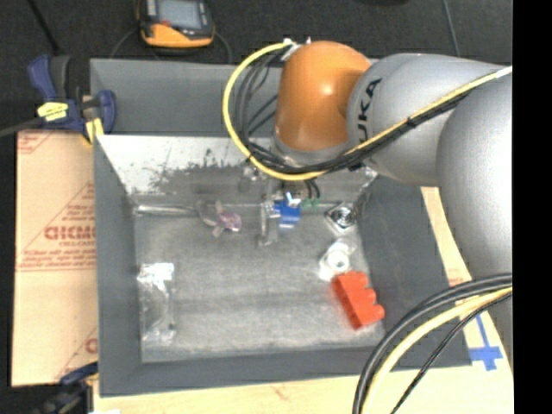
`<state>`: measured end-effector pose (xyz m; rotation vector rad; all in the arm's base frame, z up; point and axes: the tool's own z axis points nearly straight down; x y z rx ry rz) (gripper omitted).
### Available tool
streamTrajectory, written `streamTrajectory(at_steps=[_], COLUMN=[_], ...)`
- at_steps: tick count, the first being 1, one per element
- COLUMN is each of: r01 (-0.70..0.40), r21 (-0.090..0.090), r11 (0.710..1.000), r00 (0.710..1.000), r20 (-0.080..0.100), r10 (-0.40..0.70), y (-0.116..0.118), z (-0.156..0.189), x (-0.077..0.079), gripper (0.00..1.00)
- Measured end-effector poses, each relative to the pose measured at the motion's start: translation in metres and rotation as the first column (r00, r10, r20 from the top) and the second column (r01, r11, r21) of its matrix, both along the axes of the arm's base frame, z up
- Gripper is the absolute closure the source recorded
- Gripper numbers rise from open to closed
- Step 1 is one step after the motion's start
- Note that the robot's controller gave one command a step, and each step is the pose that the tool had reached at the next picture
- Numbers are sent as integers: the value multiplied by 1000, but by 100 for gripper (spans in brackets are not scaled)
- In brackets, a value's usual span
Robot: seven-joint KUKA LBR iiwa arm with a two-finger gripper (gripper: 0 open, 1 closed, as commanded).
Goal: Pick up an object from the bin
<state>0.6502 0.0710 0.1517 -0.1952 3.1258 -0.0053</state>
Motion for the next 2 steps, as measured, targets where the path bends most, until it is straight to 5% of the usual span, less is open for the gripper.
streamTrajectory(at_steps=[1, 2], r01=[62, 65], r21=[4, 6], r11=[998, 998], r00=[998, 998], r20=[-11, -3], r10=[-62, -65], y=[25, 24], z=[-85, -80], x=[-2, 0], gripper=[0, 100])
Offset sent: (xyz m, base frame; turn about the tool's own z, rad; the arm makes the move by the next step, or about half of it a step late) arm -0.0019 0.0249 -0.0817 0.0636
